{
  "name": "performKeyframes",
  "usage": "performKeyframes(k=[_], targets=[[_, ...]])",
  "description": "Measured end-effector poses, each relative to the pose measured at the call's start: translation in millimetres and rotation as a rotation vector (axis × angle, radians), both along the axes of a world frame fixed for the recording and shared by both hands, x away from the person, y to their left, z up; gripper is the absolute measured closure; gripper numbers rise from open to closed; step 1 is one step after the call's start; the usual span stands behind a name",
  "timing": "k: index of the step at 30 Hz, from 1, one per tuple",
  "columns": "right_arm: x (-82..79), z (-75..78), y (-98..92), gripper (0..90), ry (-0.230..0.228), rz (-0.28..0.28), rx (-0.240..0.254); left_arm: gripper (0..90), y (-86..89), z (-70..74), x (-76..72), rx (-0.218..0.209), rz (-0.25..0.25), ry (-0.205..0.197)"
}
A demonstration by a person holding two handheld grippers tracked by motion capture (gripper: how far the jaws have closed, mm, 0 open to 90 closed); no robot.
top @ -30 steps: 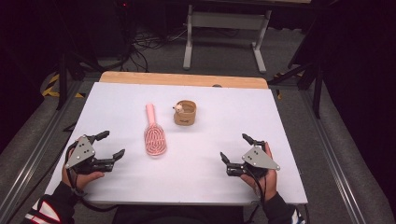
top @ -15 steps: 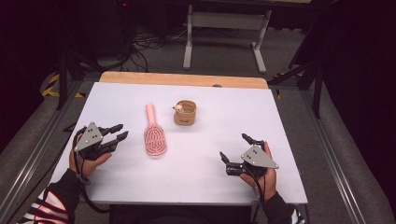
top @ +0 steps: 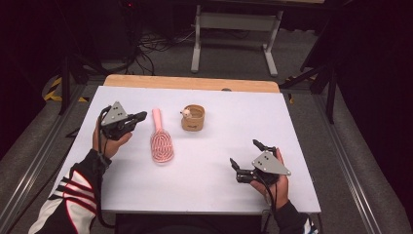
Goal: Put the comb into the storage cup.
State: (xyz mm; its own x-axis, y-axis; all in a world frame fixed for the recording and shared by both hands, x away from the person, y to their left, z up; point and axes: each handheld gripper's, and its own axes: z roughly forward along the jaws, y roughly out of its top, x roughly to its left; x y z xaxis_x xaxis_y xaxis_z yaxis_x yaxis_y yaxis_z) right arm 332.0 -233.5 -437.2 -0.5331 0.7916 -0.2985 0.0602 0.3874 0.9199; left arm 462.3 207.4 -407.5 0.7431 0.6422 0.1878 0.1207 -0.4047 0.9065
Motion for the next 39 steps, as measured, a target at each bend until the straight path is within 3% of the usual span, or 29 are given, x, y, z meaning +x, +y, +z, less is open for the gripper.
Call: performKeyframes(k=[9, 11, 20, 24, 29, 32, 34, 39], targets=[[1.3, -2.7, -0.8, 6.3, 0.014, 0.002, -0.007, 90.0, -37.3, -2.7, 42.8, 0.108, 0.002, 0.065], [1.8, -2.9, -1.2, 6.3, 0.016, 0.0, -0.009, 90.0, -45.3, -6.0, 52.8, 0.151, 0.017, 0.086], [3.5, -6.3, -0.9, 6.4, 0.038, 0.006, -0.022, 90.0, -73.5, -19.6, 84.0, 0.251, 0.053, 0.15], [3.1, -7.0, -1.2, 6.3, 0.042, 0.013, -0.024, 90.0, -81.9, -28.3, 94.7, 0.33, 0.065, 0.178], [5.5, -8.7, -3.1, 6.4, 0.056, 0.016, -0.024, 90.0, -83.2, -43.9, 106.9, 0.439, 0.1, 0.242], [7.4, -8.9, -2.6, 6.8, 0.063, 0.013, -0.005, 90.0, -78.7, -50.7, 110.1, 0.449, 0.121, 0.28], [8.6, -9.4, -0.4, 6.8, 0.065, 0.019, -0.006, 90.0, -74.7, -52.2, 111.7, 0.428, 0.131, 0.288], [8.9, -12.1, 4.5, 6.8, 0.071, 0.031, -0.033, 90.0, -69.6, -51.8, 112.5, 0.446, 0.146, 0.294]])
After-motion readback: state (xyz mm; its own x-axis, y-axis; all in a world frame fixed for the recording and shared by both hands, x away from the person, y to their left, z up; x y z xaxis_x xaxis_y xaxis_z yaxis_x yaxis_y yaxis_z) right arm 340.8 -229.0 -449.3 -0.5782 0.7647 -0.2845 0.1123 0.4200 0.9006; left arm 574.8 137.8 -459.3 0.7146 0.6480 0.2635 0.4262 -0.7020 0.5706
